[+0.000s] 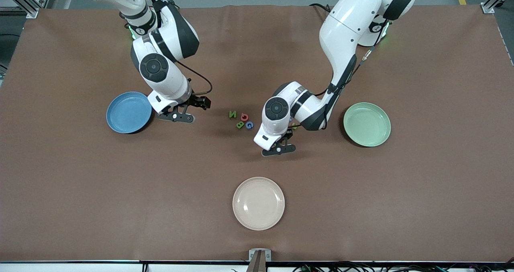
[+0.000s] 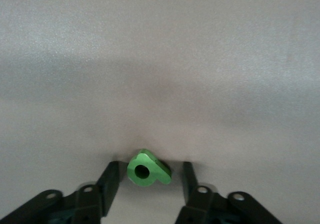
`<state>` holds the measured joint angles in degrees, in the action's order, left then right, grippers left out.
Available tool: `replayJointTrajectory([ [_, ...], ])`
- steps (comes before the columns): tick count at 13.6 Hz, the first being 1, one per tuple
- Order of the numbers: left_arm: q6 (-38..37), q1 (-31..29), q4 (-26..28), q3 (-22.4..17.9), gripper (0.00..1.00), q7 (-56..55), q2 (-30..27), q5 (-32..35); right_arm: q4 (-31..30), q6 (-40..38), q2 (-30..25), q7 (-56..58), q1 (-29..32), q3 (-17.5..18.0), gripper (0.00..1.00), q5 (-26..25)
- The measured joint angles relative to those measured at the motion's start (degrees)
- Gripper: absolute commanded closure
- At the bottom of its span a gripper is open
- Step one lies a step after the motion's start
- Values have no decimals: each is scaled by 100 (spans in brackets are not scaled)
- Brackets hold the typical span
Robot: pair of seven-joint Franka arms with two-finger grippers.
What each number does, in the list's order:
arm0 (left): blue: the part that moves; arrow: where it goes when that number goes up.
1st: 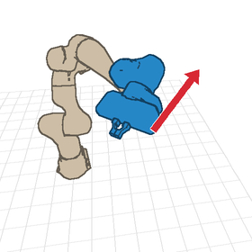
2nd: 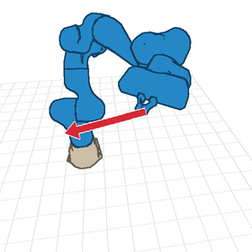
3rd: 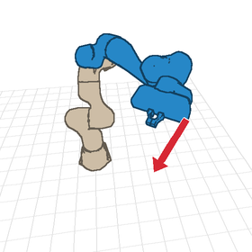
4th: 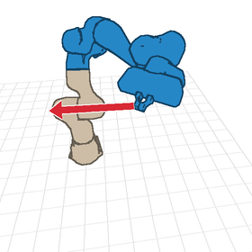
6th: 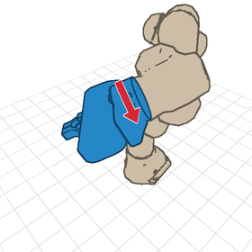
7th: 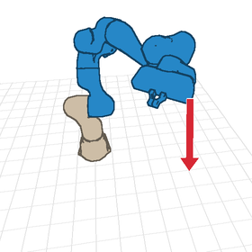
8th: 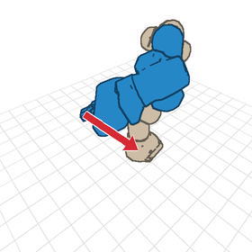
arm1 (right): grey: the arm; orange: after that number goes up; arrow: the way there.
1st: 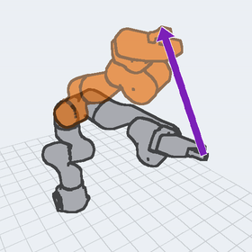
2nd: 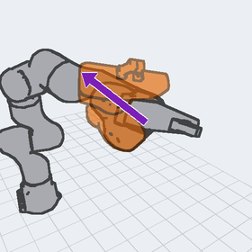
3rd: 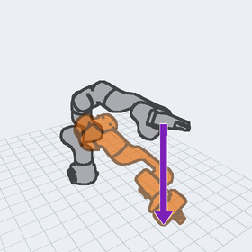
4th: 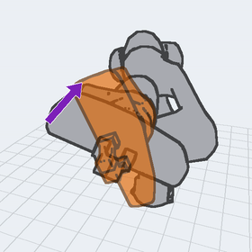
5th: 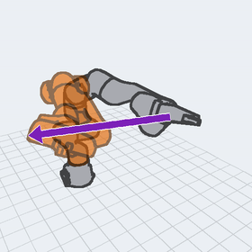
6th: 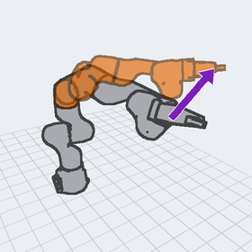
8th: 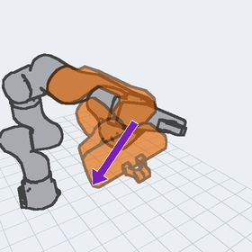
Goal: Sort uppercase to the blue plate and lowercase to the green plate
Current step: 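Close the left gripper on the green letter and lift it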
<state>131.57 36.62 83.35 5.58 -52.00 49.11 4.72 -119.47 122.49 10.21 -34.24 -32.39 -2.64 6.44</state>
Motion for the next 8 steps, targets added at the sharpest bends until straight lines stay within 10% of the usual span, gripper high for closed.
replayJointTrajectory([
  [8,21,-10,-7,5,85,-268,-5,0,-2,0,0,-1,0,0,0,0],
])
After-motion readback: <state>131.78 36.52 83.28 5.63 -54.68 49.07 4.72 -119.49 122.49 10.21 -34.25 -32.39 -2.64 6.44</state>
